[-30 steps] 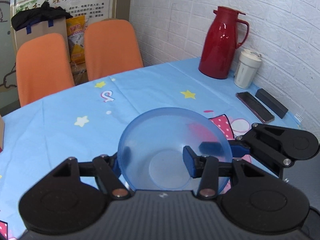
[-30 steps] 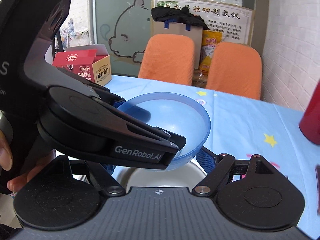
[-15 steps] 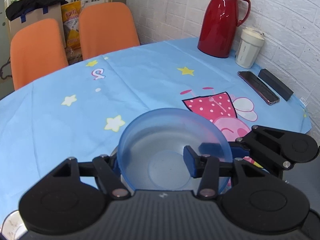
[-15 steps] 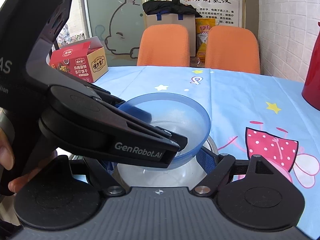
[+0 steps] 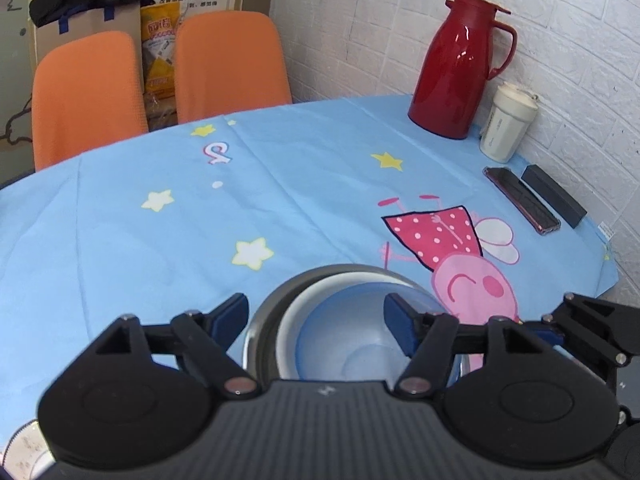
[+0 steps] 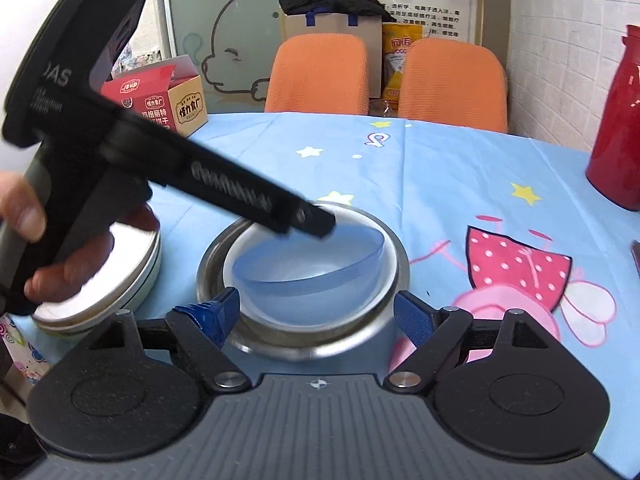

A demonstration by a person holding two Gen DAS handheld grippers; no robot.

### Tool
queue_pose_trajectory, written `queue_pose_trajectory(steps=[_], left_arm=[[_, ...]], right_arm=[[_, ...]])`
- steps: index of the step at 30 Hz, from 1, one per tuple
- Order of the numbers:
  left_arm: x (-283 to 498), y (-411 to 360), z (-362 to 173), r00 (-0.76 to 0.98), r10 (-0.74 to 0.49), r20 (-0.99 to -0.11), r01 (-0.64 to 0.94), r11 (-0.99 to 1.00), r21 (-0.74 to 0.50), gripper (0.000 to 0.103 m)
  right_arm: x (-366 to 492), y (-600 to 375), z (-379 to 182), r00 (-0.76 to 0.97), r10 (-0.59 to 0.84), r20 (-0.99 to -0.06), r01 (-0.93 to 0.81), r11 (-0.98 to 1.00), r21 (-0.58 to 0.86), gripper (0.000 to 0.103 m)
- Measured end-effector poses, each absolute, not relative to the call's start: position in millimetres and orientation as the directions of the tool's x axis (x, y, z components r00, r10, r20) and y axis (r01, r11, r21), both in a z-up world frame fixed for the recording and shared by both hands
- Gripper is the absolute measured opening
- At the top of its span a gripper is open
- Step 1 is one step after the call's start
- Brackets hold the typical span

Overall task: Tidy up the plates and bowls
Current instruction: 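Carry the blue bowl with the left gripper into the white bowl, then press the blue bowl down into the white bowl with the left gripper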

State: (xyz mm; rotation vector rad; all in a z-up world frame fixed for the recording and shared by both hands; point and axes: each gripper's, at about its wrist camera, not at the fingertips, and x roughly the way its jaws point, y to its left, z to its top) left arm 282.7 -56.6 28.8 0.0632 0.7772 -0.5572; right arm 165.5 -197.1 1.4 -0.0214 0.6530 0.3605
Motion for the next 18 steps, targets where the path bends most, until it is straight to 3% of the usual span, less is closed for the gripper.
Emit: queue_pose_trajectory(steps=[5, 10, 18], left_arm=[[276.0, -46.8, 34.5, 0.589, -0.463, -0.663, 0.486, 0.858, -0.168, 0.070], [273.8, -45.9, 21.2, 0.569, -0.429, -0.702, 0.484, 0.864, -0.136, 0.071], [307.0, -53.6, -9.8, 0.469, -0.371, -0.801, 0.452, 0.881, -0.143, 0.072]], right_arm=[[134.6, -212.8, 7.8, 0.784, 0.295, -0.547, -0.264, 0.955, 0.136, 0.071], [136.8, -220.3, 6.6, 0.805, 0.270, -0.529, -0.205, 0.962, 0.179, 0.071], [193.1, -208.6, -15.5, 0.772, 0.208, -0.601, -0.134, 0.977, 0.166, 0.072]])
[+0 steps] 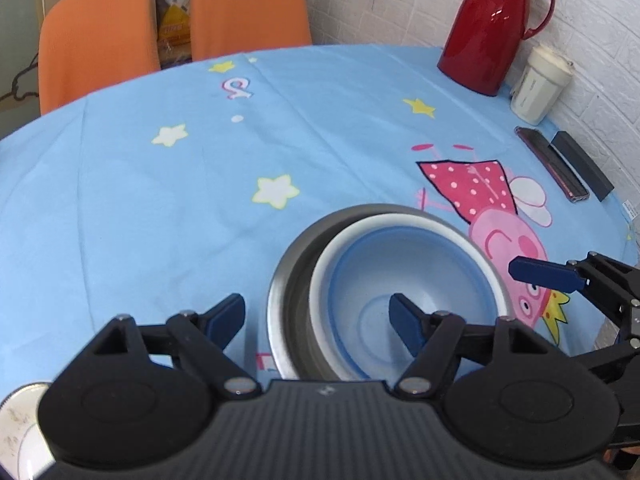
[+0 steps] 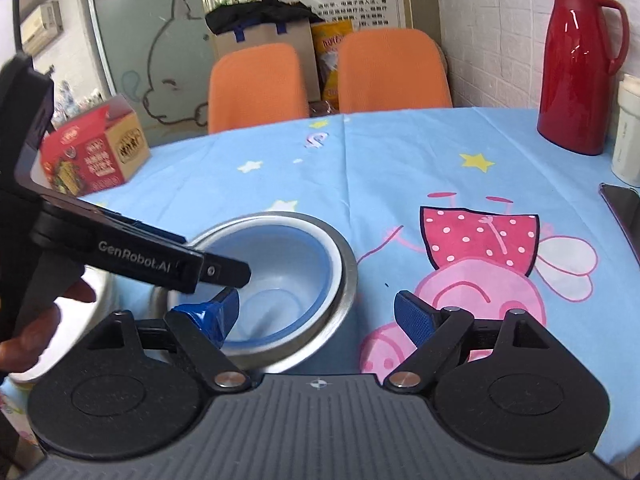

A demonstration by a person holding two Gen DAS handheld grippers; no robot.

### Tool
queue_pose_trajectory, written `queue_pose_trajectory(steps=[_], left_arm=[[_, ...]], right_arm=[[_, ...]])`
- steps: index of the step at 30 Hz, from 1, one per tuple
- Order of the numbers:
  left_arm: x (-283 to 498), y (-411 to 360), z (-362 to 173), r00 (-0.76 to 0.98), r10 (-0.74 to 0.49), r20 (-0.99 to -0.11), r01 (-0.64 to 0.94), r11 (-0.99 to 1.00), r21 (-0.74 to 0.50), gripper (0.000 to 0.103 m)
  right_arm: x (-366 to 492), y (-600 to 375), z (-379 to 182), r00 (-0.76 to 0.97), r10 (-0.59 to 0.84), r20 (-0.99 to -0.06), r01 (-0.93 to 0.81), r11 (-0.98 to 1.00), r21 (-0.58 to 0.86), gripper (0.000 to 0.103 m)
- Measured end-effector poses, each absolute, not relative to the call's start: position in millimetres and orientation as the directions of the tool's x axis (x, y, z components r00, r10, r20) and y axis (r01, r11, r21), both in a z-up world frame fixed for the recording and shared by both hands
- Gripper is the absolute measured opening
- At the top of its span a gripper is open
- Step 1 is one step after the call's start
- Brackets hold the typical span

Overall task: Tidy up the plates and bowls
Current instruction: 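Press the blue bowl down into the white bowl with the left gripper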

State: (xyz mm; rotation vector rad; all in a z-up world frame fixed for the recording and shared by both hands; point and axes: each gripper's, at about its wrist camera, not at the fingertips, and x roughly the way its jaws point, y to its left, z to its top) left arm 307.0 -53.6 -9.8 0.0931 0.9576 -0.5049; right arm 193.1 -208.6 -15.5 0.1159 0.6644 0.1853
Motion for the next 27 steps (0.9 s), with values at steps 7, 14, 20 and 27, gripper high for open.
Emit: queue_pose_trajectory(steps=[7, 14, 20, 27], left_arm=[[321.3, -57.5, -25.3, 0.456, -0.345, -0.820, 0.462, 0.880, -0.113, 0.072], [320.6, -60.8, -26.1, 0.463, -0.357, -0.811, 0.477, 0.872, -0.112, 0.072], [319.2, -58.9, -27.0, 0.470, -0.367, -0.803, 0.479, 0.870, -0.117, 0.073], [317.0, -59.7, -27.1, 0.471, -0.367, -0.802, 0.485, 0.868, -0.113, 0.073]], right_arm=[[209.7, -201.2, -32.7, 0.747, 0.188, -0.637, -0.123, 0.982, 0.146, 0.072], [210.9, -196.7, -41.8, 0.753, 0.183, -0.632, -0.084, 0.979, 0.184, 0.075], [204.5, -194.5, -44.7, 0.786, 0.160, -0.598, -0.055, 0.980, 0.189, 0.075], [197.4, -194.3, -43.7, 0.787, 0.159, -0.596, -0.021, 0.972, 0.232, 0.074]])
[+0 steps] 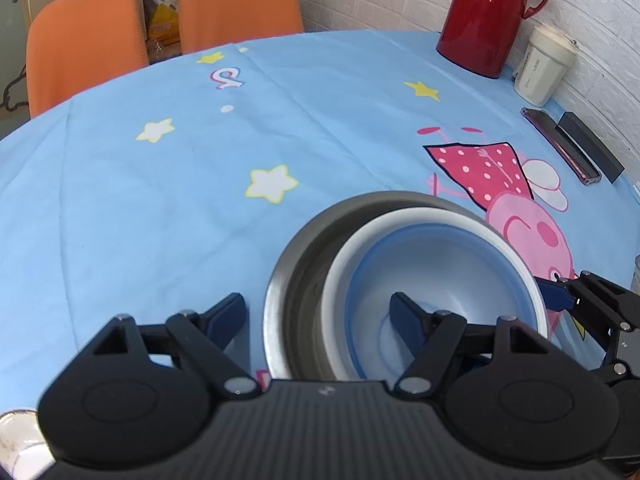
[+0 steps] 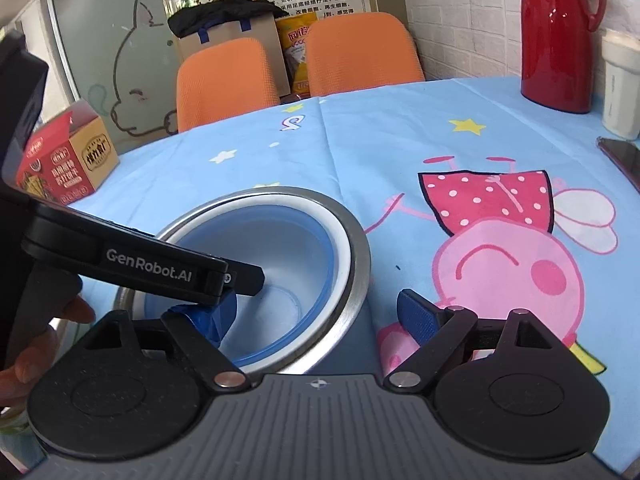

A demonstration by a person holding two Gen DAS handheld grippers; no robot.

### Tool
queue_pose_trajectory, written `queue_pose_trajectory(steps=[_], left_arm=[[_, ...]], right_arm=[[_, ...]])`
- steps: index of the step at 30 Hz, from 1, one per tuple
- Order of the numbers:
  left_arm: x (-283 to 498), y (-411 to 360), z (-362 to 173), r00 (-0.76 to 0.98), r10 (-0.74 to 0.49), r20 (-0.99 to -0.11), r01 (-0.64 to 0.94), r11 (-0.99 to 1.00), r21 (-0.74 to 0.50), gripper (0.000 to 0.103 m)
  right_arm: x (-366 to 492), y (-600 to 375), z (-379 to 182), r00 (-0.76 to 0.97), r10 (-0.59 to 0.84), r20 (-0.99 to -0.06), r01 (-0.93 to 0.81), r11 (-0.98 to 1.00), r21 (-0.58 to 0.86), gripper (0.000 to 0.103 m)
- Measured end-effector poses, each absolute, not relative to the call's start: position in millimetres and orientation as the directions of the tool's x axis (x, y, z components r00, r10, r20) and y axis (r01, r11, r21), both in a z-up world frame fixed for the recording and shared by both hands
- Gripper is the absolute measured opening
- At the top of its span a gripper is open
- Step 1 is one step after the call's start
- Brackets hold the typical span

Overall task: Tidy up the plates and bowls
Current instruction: 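Press the blue bowl down into the white bowl with the left gripper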

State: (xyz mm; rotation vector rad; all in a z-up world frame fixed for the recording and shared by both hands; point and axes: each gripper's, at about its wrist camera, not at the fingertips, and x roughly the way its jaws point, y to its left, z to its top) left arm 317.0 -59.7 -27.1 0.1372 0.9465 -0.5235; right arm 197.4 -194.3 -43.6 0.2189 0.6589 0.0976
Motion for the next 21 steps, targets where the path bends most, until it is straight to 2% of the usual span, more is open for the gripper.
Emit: queue_pose_trajectory(steps=[3, 5, 7, 10, 11, 12, 16, 21], left_arm=[[316.9, -59.2, -26.7, 0.475, -0.366, -0.800, 0.472, 0.874, -0.120, 0.070], [315.8, -59.8, -25.9, 0.470, -0.379, -0.797, 0.472, 0.871, -0.136, 0.063], [313.5, -62.7, -23.9, 0.458, -0.397, -0.795, 0.482, 0.863, -0.153, 0.046], [313.4, -65.7, -23.6, 0.439, -0.412, -0.798, 0.488, 0.856, -0.174, 0.049], [311.5, -67.8, -23.1, 0.441, -0.406, -0.800, 0.490, 0.856, -0.165, 0.049], [309.6, -69.3, -23.1, 0.447, -0.395, -0.802, 0.487, 0.860, -0.151, 0.050], [309.1, -68.7, -23.3, 0.445, -0.396, -0.804, 0.494, 0.857, -0.148, 0.049], [317.9, -67.1, -17.6, 0.422, -0.424, -0.802, 0.479, 0.855, -0.200, 0.049]], right_arm=[[197.0, -192.7, -45.2, 0.797, 0.158, -0.583, -0.022, 0.972, 0.232, 0.075], [197.8, -189.2, -44.5, 0.795, 0.150, -0.588, -0.023, 0.976, 0.217, 0.073], [198.5, -186.6, -43.7, 0.792, 0.143, -0.593, -0.021, 0.978, 0.208, 0.072], [200.7, -184.0, -41.9, 0.784, 0.148, -0.603, -0.031, 0.979, 0.200, 0.071], [201.1, -182.7, -41.5, 0.782, 0.191, -0.593, -0.067, 0.972, 0.225, 0.071], [202.0, -180.5, -40.4, 0.774, 0.234, -0.588, -0.094, 0.961, 0.259, 0.075], [204.6, -180.2, -39.5, 0.764, 0.241, -0.598, -0.092, 0.959, 0.268, 0.074], [203.2, -175.7, -31.8, 0.764, 0.221, -0.606, -0.080, 0.965, 0.251, 0.075]])
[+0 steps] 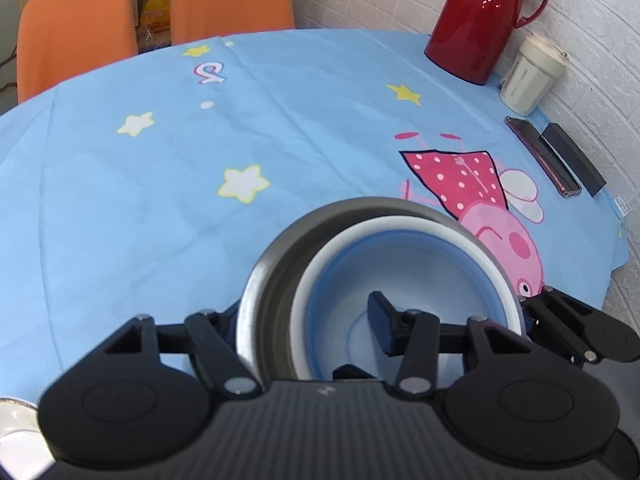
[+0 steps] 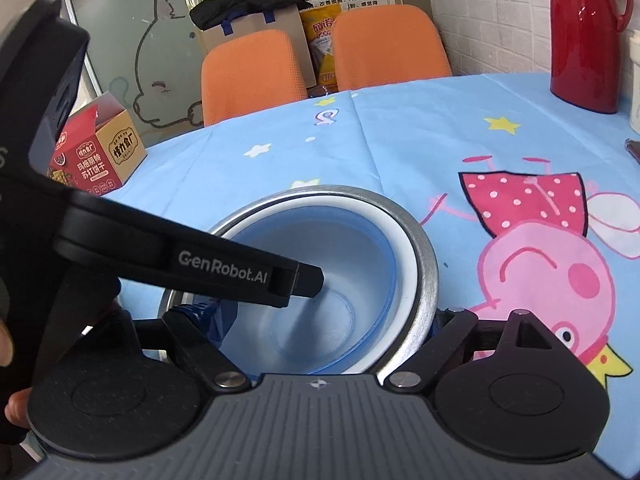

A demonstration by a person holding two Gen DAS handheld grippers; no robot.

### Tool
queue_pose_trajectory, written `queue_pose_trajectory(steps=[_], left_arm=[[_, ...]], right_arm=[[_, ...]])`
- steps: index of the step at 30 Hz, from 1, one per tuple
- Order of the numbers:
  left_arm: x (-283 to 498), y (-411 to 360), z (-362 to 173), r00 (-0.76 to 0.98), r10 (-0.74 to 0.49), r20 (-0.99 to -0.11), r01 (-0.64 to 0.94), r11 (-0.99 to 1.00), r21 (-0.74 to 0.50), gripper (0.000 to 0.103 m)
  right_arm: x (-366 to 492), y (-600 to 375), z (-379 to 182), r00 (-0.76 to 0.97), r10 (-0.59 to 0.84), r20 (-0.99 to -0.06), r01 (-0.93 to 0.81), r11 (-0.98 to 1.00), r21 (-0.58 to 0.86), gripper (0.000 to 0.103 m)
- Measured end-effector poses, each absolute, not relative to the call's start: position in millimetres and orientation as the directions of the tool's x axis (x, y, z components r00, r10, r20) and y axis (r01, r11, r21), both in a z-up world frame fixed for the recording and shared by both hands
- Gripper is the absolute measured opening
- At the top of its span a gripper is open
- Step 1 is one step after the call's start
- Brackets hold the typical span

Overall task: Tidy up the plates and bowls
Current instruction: 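Press the blue bowl down into the white bowl with the left gripper, then open the left gripper and lift it off the bowl stack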

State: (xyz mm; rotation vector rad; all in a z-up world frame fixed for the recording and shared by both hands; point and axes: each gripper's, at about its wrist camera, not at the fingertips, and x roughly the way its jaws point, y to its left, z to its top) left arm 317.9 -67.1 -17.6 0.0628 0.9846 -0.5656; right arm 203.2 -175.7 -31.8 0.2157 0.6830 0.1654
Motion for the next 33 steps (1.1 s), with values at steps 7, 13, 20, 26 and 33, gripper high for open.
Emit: queue_pose_trajectory(steps=[7, 13, 20, 26, 33], left_arm=[[320.3, -66.7, 8.9, 0.460, -0.424, -0.780, 0.486, 0.856, -0.179, 0.049], [303.3, -21.6, 44.3, 0.538, -0.388, -0.748, 0.430, 0.890, -0.152, 0.050], [267.8, 59.2, 57.8, 0.620, -0.271, -0.736, 0.283, 0.953, -0.112, 0.053], [235.2, 110.6, 32.7, 0.613, -0.224, -0.758, 0.190, 0.973, -0.134, 0.053], [213.8, 134.5, 11.9, 0.620, -0.197, -0.759, 0.155, 0.980, -0.128, 0.053]], right_arm=[[210.9, -177.6, -10.9, 0.780, 0.206, -0.591, -0.078, 0.969, 0.235, 0.075], [206.9, -150.1, 19.0, 0.804, 0.256, -0.537, -0.159, 0.962, 0.220, 0.076], [196.7, -80.7, 33.2, 0.779, 0.400, -0.482, -0.322, 0.916, 0.239, 0.076], [181.1, -31.6, 20.2, 0.710, 0.476, -0.519, -0.404, 0.879, 0.254, 0.076], [165.5, -5.2, 1.6, 0.656, 0.494, -0.571, -0.425, 0.867, 0.262, 0.076]])
